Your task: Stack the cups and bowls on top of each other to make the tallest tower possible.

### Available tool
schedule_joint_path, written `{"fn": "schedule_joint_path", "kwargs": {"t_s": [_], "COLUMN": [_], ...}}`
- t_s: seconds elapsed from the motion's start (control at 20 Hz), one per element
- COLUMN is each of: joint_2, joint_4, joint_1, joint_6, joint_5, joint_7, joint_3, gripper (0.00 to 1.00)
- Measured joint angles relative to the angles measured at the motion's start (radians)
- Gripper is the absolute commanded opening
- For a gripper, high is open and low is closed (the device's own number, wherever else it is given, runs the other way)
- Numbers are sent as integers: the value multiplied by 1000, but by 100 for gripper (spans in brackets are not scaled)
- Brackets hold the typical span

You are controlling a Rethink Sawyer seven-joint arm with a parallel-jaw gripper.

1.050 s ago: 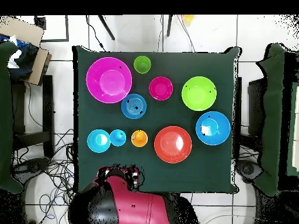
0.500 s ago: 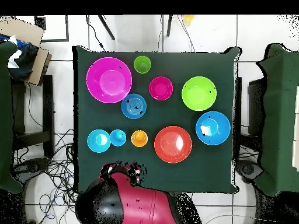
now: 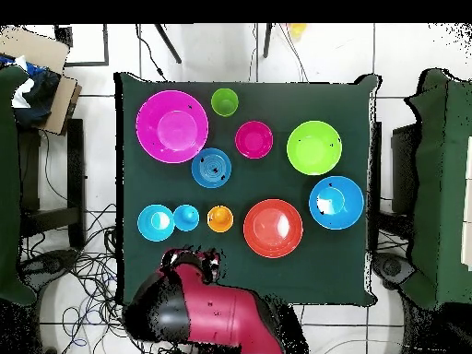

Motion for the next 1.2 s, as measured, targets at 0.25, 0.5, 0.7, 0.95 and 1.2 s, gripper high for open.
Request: {"fn": "schedule_joint_path", "kwargs": {"t_s": [0.25,0.5,0.7,0.95,1.2], "joint_2": [-38,-40,-30,-33,-36], "joint_4": [-116,-256,-358,-387,-334], "joint_1": [127,135,117,94,69], "joint_6": [335,591,680,646,484], "joint_5": [0,0,-1,-2,-1], "joint_7": [52,56,56,56,56], "joint_3": [-25,-16,-12,-12,-12], "gripper": [100,100,100,100,100]}}
